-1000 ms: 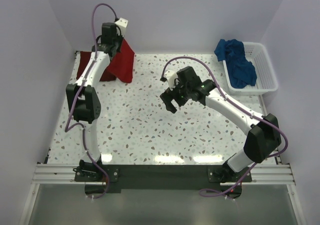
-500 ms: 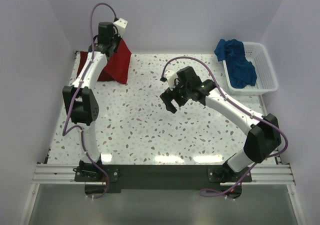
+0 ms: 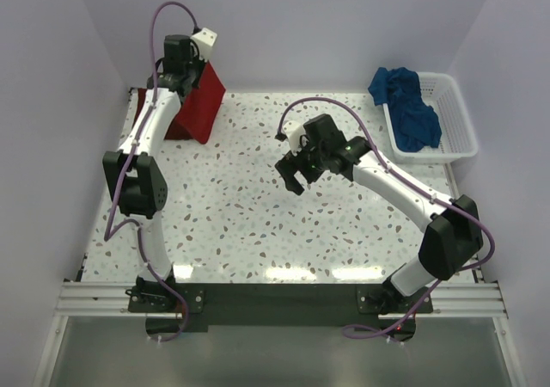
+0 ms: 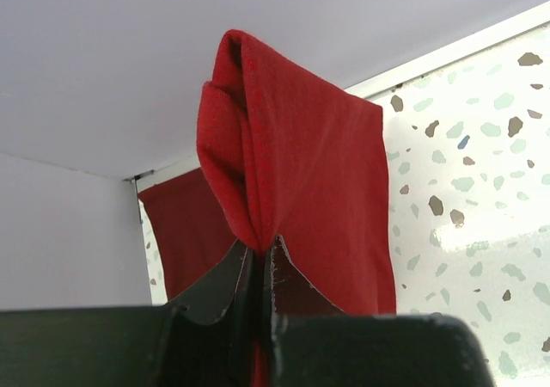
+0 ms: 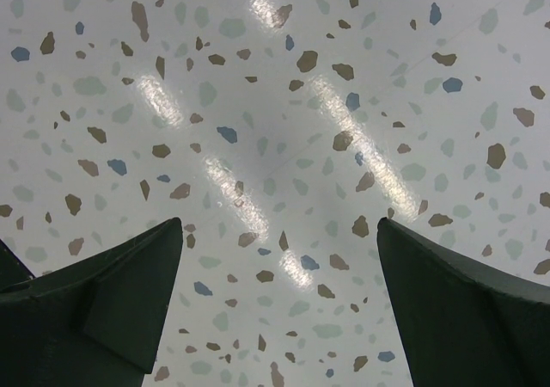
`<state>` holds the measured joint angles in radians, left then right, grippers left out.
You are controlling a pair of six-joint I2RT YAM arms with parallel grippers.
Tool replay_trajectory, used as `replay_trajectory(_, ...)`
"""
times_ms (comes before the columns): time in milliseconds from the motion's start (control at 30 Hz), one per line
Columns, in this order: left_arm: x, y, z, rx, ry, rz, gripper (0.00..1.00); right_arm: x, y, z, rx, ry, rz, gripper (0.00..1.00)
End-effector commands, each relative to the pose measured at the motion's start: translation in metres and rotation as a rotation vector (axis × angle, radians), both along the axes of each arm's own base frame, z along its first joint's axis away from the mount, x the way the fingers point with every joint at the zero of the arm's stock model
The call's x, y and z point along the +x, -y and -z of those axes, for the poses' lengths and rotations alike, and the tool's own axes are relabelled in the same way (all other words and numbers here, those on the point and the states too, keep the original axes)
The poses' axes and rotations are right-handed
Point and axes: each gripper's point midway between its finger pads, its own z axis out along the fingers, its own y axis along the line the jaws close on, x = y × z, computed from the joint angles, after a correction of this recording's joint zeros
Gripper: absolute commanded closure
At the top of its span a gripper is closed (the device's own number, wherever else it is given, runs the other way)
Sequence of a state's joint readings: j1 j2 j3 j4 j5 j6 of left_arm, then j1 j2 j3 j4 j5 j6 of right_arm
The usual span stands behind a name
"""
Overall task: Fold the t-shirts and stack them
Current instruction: Neatly place the folded tshirt to the corner
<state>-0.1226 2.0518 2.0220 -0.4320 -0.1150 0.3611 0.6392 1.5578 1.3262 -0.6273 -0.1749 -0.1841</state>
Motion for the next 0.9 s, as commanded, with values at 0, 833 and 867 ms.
replay_trajectory(0,-0.006,-0.008,-0.062,0.009,0.137,0.003,1.0,0.007,-0.004,-0.018,0.025,0.035,-0.001,0.02)
replay_trajectory(833,0.038,-0.075,-0.029,0.11,0.181,-0.059,1.0,0.013,-0.009,0.008,-0.015,-0.019,-0.011,0.01)
replay_trajectory(867,0.042,-0.073,-0.019,0.112,0.169,-0.043,1.0,0.014,-0.009,0.008,-0.017,-0.021,-0.012,0.01)
